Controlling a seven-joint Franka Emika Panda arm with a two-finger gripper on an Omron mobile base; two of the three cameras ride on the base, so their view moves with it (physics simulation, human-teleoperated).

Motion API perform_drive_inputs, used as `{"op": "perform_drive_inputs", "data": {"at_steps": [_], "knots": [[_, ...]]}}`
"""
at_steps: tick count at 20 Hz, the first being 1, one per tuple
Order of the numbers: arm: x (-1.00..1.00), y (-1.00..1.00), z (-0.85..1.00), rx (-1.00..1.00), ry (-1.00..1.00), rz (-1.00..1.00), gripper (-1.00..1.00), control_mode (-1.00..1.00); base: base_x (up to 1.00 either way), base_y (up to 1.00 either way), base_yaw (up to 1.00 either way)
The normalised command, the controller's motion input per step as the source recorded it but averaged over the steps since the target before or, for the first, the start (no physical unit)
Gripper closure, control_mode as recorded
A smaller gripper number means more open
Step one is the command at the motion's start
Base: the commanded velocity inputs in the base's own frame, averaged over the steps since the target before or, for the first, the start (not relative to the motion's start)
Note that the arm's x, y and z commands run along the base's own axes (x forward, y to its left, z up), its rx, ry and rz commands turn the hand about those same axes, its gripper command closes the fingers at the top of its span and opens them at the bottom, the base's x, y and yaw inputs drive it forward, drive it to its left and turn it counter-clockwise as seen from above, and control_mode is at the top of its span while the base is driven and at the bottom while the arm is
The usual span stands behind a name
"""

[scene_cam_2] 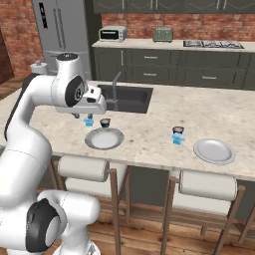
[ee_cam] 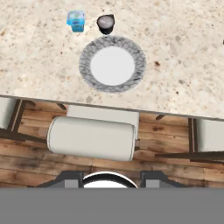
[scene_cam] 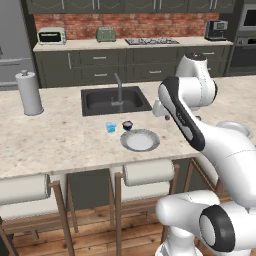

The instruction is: Place two yogurt containers on each plate.

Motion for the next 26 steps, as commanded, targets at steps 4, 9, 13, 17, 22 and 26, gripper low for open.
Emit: {"op": "perform_drive_inputs", "data": {"at_steps": [4, 9, 13, 17, 22, 26], "knots": [[-0.01, 0.0, -0.01, -0.01, 0.0, 0.0, -1.0, -1.0, 0.0, 0.0, 0.0], [0.22, 0.36, -0.12, -0.16, 0.02, -0.07, -1.0, -1.0, 0.0, 0.0, 0.0], [0.55, 0.65, -0.03, -0.17, 0.0, -0.04, -1.0, -1.0, 0.0, 0.0, 0.0], [0.66, 0.52, -0.08, -0.14, 0.0, -0.01, -1.0, -1.0, 0.0, 0.0, 0.0], [0.58, 0.05, -0.2, -0.03, 0.11, 0.0, -1.0, -1.0, 0.0, 0.0, 0.0], [0.51, -0.06, -0.35, 0.03, 0.02, 0.0, -1.0, -1.0, 0.0, 0.0, 0.0]]}}
